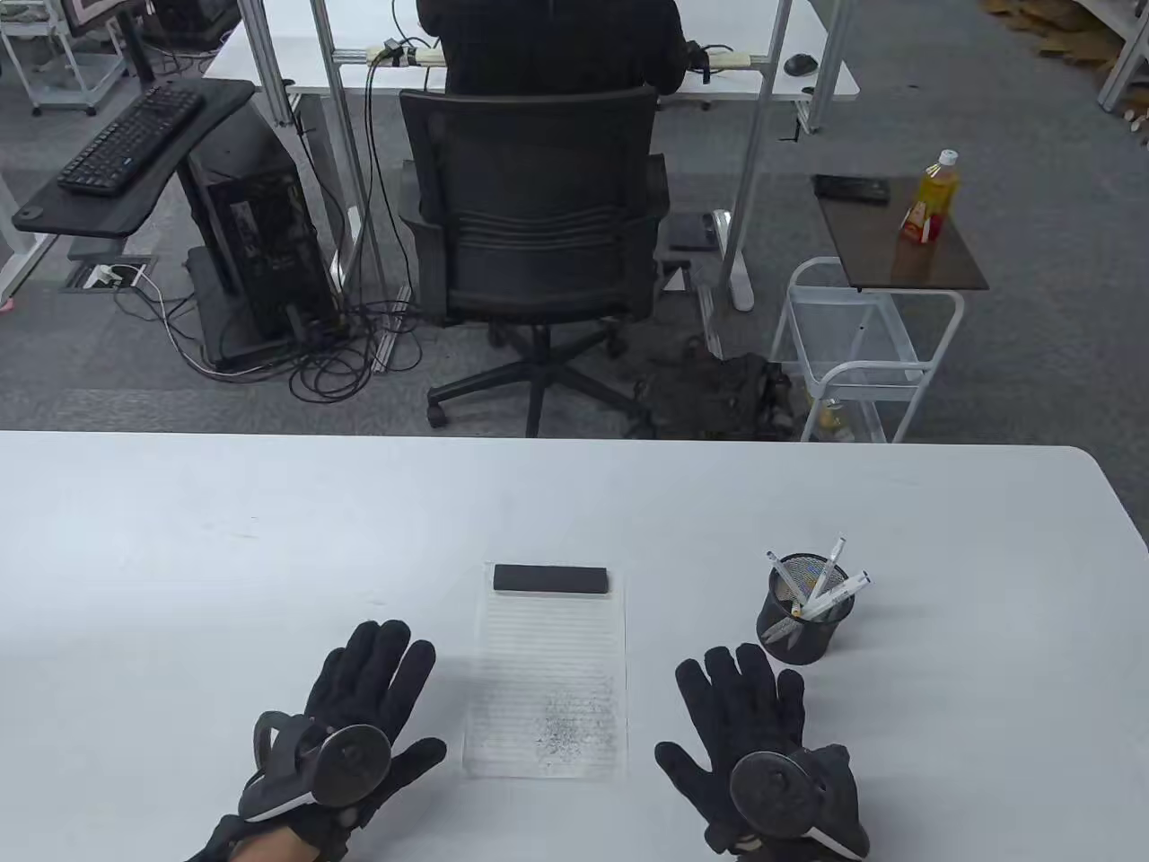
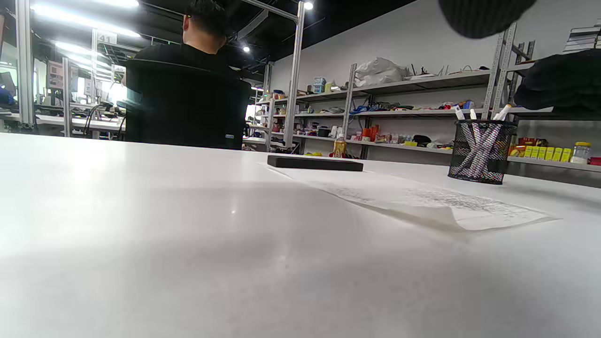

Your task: Press to extend mechanical pencil leads

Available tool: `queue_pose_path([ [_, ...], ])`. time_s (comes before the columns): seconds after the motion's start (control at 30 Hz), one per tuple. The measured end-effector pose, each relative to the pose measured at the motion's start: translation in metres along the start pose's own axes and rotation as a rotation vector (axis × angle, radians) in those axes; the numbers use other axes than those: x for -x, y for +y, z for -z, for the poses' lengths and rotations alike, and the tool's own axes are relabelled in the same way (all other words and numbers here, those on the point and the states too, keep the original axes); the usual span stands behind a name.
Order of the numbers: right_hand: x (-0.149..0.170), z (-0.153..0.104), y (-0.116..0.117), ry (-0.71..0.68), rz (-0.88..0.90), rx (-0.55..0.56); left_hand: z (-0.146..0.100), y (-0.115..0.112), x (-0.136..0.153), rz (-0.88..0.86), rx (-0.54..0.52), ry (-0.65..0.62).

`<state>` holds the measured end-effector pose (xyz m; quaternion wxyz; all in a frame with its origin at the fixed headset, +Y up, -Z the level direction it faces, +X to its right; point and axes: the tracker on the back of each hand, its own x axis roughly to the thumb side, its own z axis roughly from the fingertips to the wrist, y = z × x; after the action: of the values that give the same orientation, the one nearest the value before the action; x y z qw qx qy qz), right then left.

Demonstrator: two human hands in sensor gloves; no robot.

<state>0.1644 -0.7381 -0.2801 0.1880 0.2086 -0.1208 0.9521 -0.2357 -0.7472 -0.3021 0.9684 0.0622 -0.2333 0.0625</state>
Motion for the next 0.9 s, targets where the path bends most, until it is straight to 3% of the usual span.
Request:
queue_pose_path([
  [0.57, 0.009, 0.001, -0.013, 0.076, -0.027, 0.053, 0.002, -0.004, 0.001, 0.007, 0.029, 0.003],
  [0.73, 0.021, 0.009, -0.038, 0.167, -0.090, 0.144, 0.001, -0.001, 0.003, 0.009, 0.022, 0.009],
  [0.9, 0.044, 0.036, -0.070, 0.275, -0.222, 0.136, 0.002, -0.004, 0.002, 0.016, 0.042, 0.003],
])
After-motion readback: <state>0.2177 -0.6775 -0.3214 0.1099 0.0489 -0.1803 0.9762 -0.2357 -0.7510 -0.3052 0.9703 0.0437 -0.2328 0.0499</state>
